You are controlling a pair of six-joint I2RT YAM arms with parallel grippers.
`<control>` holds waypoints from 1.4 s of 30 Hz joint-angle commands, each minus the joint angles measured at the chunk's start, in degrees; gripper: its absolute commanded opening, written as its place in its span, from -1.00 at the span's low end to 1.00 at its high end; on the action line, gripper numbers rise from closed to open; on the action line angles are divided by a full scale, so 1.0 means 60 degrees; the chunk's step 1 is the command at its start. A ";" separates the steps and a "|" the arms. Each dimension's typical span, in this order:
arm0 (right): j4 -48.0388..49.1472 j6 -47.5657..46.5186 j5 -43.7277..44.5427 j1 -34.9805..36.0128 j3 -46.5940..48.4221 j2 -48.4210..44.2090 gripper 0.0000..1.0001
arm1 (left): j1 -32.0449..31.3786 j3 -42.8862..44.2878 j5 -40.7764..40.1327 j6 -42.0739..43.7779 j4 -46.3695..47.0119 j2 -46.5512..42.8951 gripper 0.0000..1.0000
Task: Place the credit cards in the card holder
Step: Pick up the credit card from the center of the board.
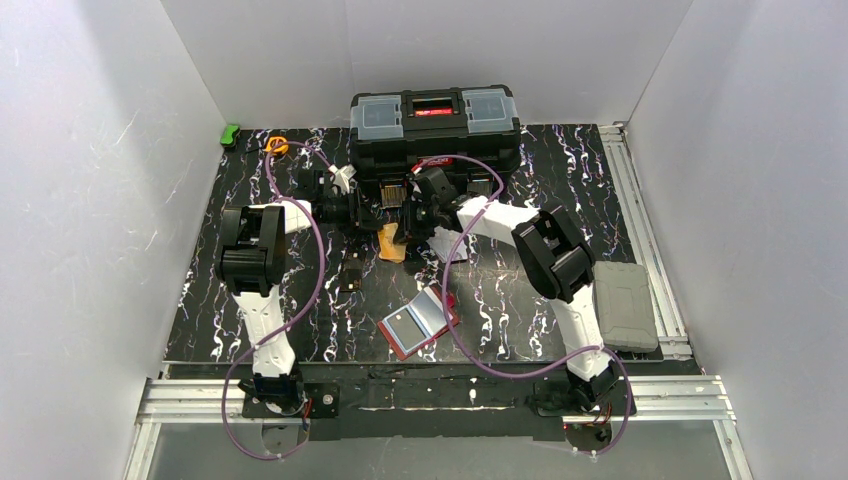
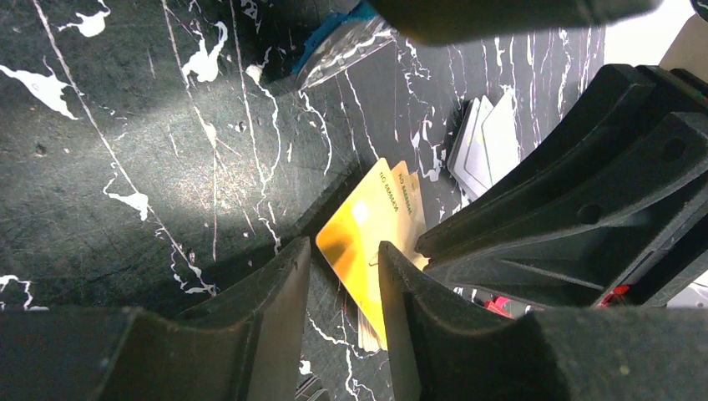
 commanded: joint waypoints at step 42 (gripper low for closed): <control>0.0942 0.0029 -0.1303 0.0264 0.0105 0.0031 -0.36 | 0.0035 -0.0027 0.0706 -0.0128 -0.0112 0.0104 -1.00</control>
